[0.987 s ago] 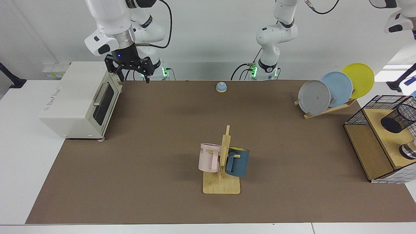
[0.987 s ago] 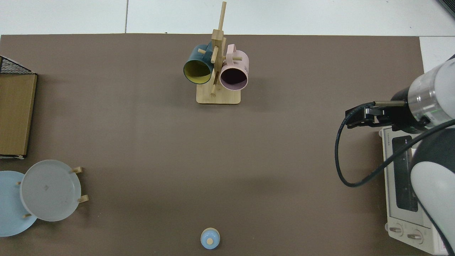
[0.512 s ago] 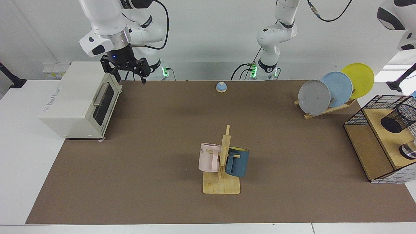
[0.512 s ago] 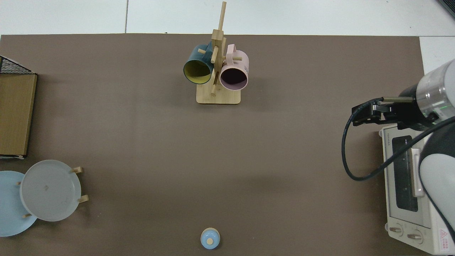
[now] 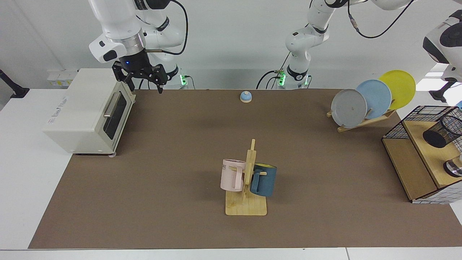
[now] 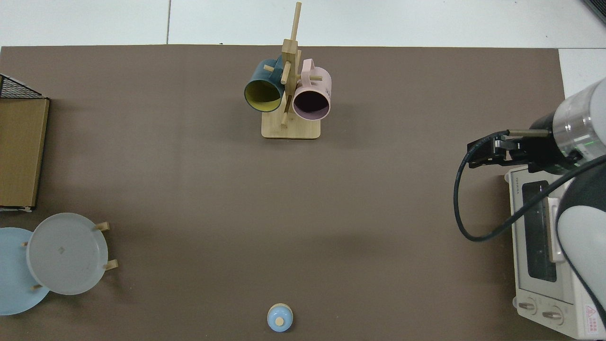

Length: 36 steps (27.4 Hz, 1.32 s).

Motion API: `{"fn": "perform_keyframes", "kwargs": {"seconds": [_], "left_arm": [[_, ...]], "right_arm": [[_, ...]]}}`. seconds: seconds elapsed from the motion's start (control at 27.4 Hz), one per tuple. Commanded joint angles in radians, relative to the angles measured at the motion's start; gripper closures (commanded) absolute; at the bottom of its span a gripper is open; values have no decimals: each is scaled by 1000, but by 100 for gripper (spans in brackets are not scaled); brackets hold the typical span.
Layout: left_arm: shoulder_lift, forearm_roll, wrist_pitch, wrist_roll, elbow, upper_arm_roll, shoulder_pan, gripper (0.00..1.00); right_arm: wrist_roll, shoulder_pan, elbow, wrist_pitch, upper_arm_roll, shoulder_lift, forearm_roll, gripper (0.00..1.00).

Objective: Put markers into pen holder

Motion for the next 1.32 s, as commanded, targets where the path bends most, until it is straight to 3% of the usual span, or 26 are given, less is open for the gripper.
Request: {"fn": "perform_keyframes", "kwargs": {"seconds": [0.0, 0.22, 1.28], "left_arm": [[24, 16, 25, 18, 17, -8, 27, 100], [69, 17, 66, 15, 17, -8, 43, 100], [60, 5, 46, -25, -10, -9, 35, 100]], "right_arm": [[-23, -14, 0, 6, 9, -5, 20, 0], [-23, -19, -2, 6, 8, -5, 20, 0], [-23, -19, -2, 6, 9, -5, 20, 0]]}}
